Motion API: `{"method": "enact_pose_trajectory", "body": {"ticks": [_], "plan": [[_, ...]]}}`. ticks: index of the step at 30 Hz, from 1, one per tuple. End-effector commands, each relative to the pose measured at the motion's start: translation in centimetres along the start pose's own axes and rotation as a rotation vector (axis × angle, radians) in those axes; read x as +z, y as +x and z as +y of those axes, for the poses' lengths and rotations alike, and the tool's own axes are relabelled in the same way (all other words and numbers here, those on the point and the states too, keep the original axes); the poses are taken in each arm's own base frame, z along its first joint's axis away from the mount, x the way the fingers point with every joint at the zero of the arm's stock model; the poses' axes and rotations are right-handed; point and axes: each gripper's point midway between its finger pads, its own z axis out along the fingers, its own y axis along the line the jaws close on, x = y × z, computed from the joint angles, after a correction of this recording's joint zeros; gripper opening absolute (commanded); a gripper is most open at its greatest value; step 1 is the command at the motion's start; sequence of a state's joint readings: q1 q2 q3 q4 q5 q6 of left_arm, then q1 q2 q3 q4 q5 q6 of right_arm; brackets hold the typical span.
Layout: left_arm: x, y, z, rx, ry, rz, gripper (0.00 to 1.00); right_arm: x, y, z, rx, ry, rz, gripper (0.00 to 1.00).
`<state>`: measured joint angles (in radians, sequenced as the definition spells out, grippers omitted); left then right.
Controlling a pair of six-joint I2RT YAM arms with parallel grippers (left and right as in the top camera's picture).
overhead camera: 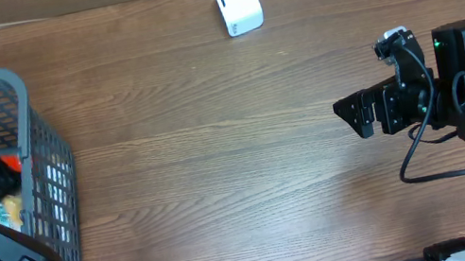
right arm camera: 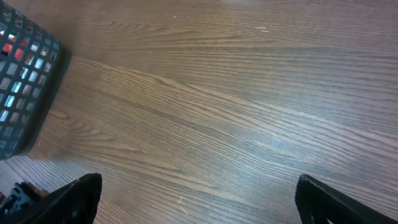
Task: Scan the item barcode
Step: 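Lift the spaghetti pack out and lay it on the table center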
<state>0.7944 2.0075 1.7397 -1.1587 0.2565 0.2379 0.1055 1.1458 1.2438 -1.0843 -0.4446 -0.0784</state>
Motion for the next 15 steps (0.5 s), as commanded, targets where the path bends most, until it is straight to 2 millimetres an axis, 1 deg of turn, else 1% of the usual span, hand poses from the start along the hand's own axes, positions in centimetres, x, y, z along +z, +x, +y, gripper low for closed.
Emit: {"method": "enact_pose_trajectory", "body": {"ticks": [1, 5, 8, 9, 12, 14, 15], "plan": [[-6.9, -4.9, -1.8, 0.016, -0.015, -0.189, 0.04, -0.7, -1.0, 0.3, -0.018, -0.001, -0.034, 1.0], [-13.4, -7.4, -3.8, 0.047, -0.03, -0.324, 0.04, -0.7, -1.0, 0.3, -0.018, -0.001, -0.035, 1.0], [-18.2, -8.6, -6.1, 0.08, -0.035, -0.435, 0.04, -0.7, -1.0, 0.3, -0.017, -0.001, -0.034, 1.0], [-20.1, -8.9, -7.3, 0.106, -0.03, -0.479, 0.04, -0.7, -1.0, 0.3, -0.017, -0.001, -0.034, 1.0], [-24.3, -8.8, -10.9, 0.167, 0.016, -0.58, 0.04, -0.7, -1.0, 0.3, -0.017, -0.001, -0.034, 1.0], [-27.2, -8.1, -13.8, 0.217, 0.042, -0.651, 0.04, -0.7, -1.0, 0.3, -0.018, 0.0, -0.034, 1.0], [-28.3, -7.7, -15.1, 0.241, 0.049, -0.68, 0.04, -0.7, -1.0, 0.3, -0.018, 0.0, -0.034, 1.0]]}}
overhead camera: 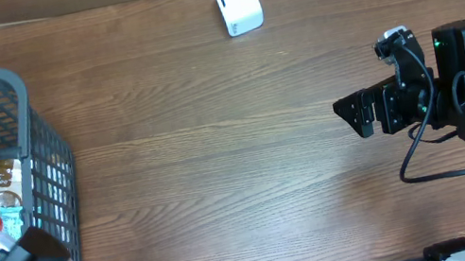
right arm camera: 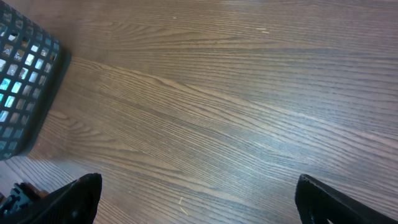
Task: Scan the item barcode
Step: 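Lift the spaghetti pack out and lay it on the table center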
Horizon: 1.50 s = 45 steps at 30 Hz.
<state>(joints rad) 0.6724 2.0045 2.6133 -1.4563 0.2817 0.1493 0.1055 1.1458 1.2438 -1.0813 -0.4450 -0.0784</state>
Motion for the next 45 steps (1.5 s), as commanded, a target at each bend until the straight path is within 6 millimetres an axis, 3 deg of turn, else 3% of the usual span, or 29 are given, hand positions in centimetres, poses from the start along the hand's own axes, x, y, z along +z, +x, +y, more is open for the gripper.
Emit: {"method": "enact_pose_trajectory", "body": {"ticks": [1, 4, 7, 11, 17, 20, 28, 37, 40, 45], "plan": [[-7.0, -3.0, -6.2, 0.073, 0.092, -0.191, 0.04, -0.7, -0.9, 0.3, -0.016, 0.0, -0.031, 1.0], [-10.4, -3.5, -10.6, 0.12, 0.157, -0.266, 0.04, -0.7, -0.9, 0.3, -0.016, 0.0, -0.031, 1.0], [-12.7, -2.6, -15.2, 0.128, 0.251, -0.279, 0.04, -0.7, -0.9, 0.3, -0.016, 0.0, -0.031, 1.0], [-12.5, 0.6, -20.1, 0.055, 0.372, -0.14, 0.04, -0.7, -0.9, 0.3, -0.016, 0.0, -0.032, 1.0], [-8.9, 7.1, -26.8, 0.086, 0.464, 0.169, 0.04, -0.7, -0.9, 0.1, -0.016, 0.012, -0.031, 1.0], [-7.3, 9.3, -29.6, 0.115, 0.481, 0.256, 0.05, -0.7, -0.9, 0.1, -0.016, 0.012, -0.031, 1.0], [-2.2, 14.4, -36.5, 0.095, 0.511, 0.395, 0.04, -0.7, -0.9, 0.1, -0.016, 0.012, -0.031, 1.0], [4.1, 23.1, -45.7, 0.001, 0.6, 0.463, 0.05, -0.7, -0.7, 0.1, -0.012, 0.012, -0.023, 1.0], [6.2, 25.9, -47.7, -0.083, 0.616, 0.463, 0.04, -0.7, -0.6, 0.1, -0.009, 0.012, -0.018, 1.0], [9.6, 30.1, -48.0, -0.162, 0.579, 0.424, 0.04, -0.7, -0.5, 0.0, -0.007, 0.02, -0.014, 1.0]]}}
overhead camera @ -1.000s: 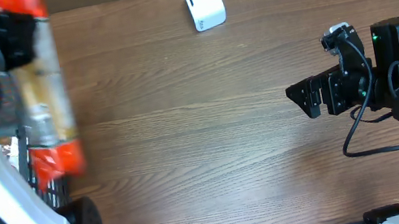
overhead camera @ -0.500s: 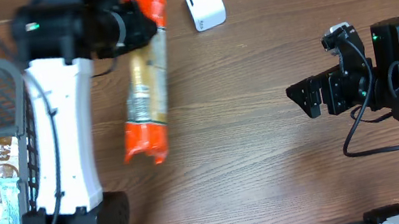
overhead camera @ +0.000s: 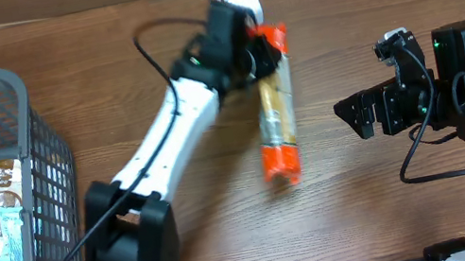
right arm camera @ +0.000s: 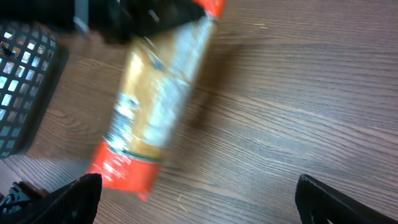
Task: Scan the item barcode
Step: 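Lift the spaghetti pack out and lay it on the table center, then reach the left gripper into the basket and grasp the white-green tube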
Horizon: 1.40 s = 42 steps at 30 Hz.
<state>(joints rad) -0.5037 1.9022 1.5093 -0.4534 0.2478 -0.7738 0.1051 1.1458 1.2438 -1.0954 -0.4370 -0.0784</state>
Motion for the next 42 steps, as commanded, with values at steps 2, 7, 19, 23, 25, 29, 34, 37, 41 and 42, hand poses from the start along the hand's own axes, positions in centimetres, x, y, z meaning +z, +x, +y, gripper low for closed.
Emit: {"method": "enact_pose_trajectory", "body": {"ticks": [2, 7, 19, 23, 25, 29, 34, 37, 41, 42], "plan": [[1.3, 0.9, 1.9, -0.115, -0.041, -0.085, 0.04, -0.7, -0.7, 0.0, -0.013, 0.019, -0.024, 1.0], [2.7, 1.8, 4.9, -0.131, -0.113, -0.168, 0.04, -0.7, -0.7, 0.0, -0.012, 0.018, -0.023, 1.0], [2.7, 0.8, 4.6, 0.258, -0.119, -0.201, 1.0, -0.7, -0.6, 0.0, -0.01, 0.018, -0.02, 1.0], [0.4, -0.8, 3.3, 0.383, -0.14, -0.195, 1.0, -0.7, -0.6, 0.0, -0.01, 0.018, -0.02, 1.0], [-1.7, -2.2, 2.7, 0.412, -0.17, -0.182, 1.0, -0.7, -0.6, 0.0, -0.01, 0.018, -0.02, 1.0], [-7.5, -5.1, 2.0, 0.448, -0.242, -0.142, 1.0, -0.7, -0.6, 0.0, -0.01, 0.018, -0.02, 1.0], [-17.9, -8.8, 2.2, 0.377, -0.337, -0.148, 1.0, -0.7, -0.6, 0.0, -0.01, 0.018, -0.02, 1.0], [-25.2, -10.7, 3.7, 0.269, -0.387, -0.202, 1.0, -0.7, -0.6, 0.0, -0.01, 0.018, -0.02, 1.0], [-32.9, -11.6, 7.5, 0.097, -0.462, -0.286, 0.99, -0.7, -0.6, 0.0, -0.01, 0.018, -0.019, 1.0], [-34.2, -11.6, 8.6, 0.056, -0.481, -0.303, 0.99, -0.7, -0.6, 0.0, -0.01, 0.018, -0.019, 1.0]]}}
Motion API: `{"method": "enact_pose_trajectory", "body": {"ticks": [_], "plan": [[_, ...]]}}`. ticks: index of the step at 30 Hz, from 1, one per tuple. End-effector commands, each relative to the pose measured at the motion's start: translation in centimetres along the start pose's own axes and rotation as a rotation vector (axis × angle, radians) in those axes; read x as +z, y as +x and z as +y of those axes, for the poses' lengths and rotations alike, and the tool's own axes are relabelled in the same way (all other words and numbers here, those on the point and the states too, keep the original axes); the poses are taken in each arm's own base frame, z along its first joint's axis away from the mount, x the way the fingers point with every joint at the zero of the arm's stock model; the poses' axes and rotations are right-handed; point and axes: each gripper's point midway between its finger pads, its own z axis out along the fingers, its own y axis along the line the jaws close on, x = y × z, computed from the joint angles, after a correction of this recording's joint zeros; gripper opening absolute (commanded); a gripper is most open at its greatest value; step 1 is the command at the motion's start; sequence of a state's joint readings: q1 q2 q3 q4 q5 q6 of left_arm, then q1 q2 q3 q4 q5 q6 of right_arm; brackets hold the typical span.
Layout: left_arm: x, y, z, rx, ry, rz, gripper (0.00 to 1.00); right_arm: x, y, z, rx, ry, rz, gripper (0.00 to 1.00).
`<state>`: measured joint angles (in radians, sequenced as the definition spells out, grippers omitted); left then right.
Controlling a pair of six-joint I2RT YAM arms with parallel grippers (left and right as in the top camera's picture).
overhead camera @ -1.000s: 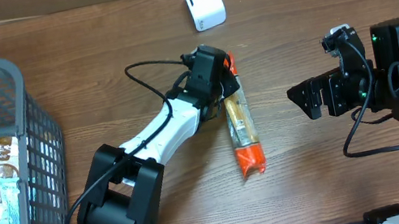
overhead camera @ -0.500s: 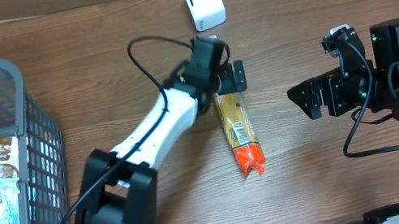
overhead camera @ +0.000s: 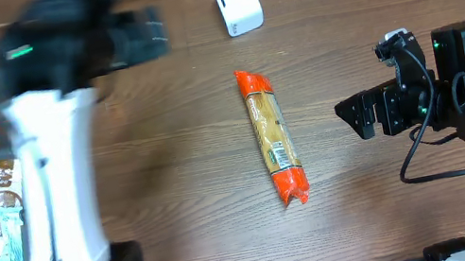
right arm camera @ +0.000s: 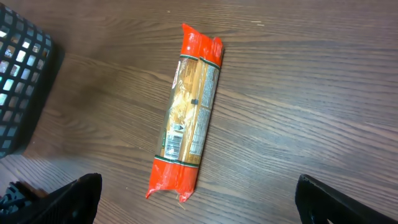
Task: Scan the item barcode
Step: 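Reach the left gripper into the basket and grasp the white-green tube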
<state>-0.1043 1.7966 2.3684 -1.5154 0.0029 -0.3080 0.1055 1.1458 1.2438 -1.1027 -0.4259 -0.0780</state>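
A long packet of pasta (overhead camera: 274, 137) with orange-red ends lies flat on the wooden table, free of both grippers; the right wrist view shows it too (right arm camera: 189, 118), label side up. The white scanner (overhead camera: 237, 2) stands at the table's far edge, beyond the packet's far end. My left gripper (overhead camera: 144, 36) is a blur high over the far left of the table, well away from the packet; its jaws cannot be made out. My right gripper (overhead camera: 359, 115) hovers to the right of the packet, open and holding nothing, its fingers (right arm camera: 74, 202) spread wide.
A grey mesh basket stands at the left edge, its corner also in the right wrist view (right arm camera: 25, 81). Inside it lie snack bags. The left arm's white link (overhead camera: 54, 181) crosses the table's left side.
The pasta packet was in my left gripper in mid-air near the scanner; now it lies on the table, let go. The left arm has swung back left. The right arm has not moved.
My left gripper was down in the basket, then held the pasta packet up above it. Later it had the packet over the table's middle beside the scanner. Now the packet rests on the table and the left gripper is away from it. The right gripper stayed open and still.
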Motion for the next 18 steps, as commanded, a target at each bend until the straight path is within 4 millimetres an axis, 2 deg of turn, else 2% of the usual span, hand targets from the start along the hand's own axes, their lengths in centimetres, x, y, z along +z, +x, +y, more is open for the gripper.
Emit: {"method": "enact_pose_trajectory", "body": {"ticks": [1, 5, 9, 16, 18], "plan": [[-4.0, -1.2, 5.3, -0.14, -0.077, -0.081, 0.99, -0.7, -0.8, 0.2, -0.013, 0.007, -0.026, 1.0], [-5.7, 0.1, 12.4, -0.307, -0.198, -0.054, 0.99, -0.7, -0.8, 0.2, -0.013, 0.007, -0.026, 1.0], [-6.4, 1.3, 17.6, -0.451, -0.262, -0.032, 1.0, -0.7, -0.8, 0.2, -0.013, 0.007, -0.025, 1.0], [-6.9, 4.1, 24.7, -0.632, -0.339, 0.013, 1.0, -0.7, -0.6, 0.2, -0.01, 0.007, -0.019, 1.0], [-6.6, 4.5, 25.6, -0.628, -0.32, 0.027, 1.0, -0.7, -0.6, 0.2, -0.01, 0.007, -0.019, 1.0]]}}
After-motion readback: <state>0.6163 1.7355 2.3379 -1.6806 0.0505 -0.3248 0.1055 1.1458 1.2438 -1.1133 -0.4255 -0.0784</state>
